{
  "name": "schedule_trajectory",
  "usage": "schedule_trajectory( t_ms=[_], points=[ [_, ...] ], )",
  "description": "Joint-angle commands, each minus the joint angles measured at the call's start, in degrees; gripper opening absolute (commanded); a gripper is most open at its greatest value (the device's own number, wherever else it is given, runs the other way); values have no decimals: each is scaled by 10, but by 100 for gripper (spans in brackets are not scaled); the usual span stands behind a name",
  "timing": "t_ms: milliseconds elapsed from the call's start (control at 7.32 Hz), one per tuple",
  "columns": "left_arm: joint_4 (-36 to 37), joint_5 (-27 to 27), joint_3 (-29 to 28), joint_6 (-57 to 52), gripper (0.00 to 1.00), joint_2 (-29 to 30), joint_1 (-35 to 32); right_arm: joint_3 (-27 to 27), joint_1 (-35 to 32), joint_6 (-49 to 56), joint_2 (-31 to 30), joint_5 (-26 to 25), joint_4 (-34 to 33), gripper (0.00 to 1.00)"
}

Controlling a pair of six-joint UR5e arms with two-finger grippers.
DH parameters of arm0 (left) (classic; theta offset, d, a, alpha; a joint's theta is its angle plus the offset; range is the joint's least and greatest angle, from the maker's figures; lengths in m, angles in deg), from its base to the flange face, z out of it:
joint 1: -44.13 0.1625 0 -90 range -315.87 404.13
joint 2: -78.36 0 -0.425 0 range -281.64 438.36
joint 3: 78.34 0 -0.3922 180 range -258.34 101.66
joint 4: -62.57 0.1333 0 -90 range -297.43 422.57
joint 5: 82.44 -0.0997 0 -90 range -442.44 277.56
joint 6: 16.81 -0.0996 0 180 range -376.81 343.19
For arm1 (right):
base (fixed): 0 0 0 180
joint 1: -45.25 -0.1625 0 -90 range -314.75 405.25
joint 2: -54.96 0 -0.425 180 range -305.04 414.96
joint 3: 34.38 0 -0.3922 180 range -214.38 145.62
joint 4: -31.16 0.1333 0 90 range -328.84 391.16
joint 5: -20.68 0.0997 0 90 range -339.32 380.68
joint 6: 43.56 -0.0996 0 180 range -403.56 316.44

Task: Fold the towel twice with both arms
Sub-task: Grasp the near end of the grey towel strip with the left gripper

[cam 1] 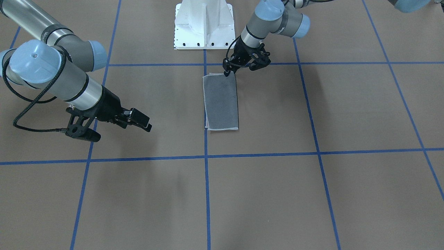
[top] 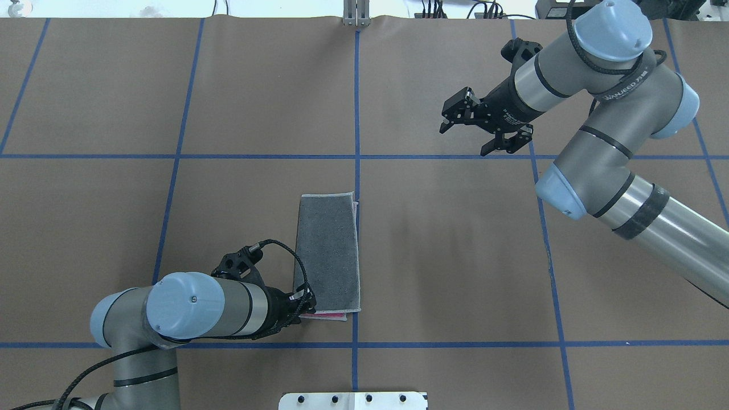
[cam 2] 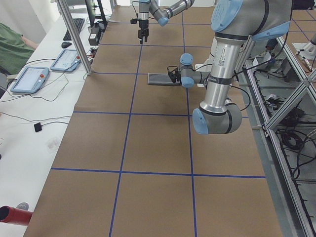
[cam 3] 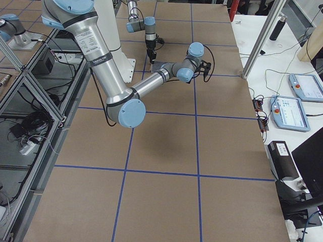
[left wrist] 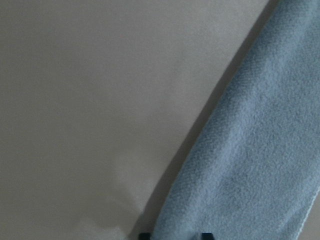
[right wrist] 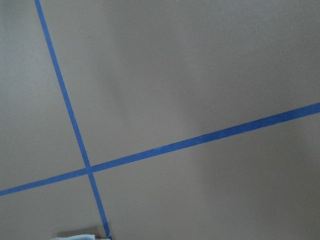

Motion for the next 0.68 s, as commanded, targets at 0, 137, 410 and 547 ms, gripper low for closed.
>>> schedule_trajectory(
  t_ms=[0, 137, 410, 547],
  points=[
    [0, 2, 8, 13, 0, 0, 0, 2, 0, 0, -1, 0, 0, 100],
    [1, 3, 16, 13, 0, 8, -2, 3, 0, 0, -1, 0, 1, 100],
    [17, 5, 56, 15, 0, 17, -11, 3, 0, 0, -1, 0, 2, 100],
    [39, 5, 57, 18, 0, 45, -30, 3, 0, 0, -1, 0, 3, 100]
  ],
)
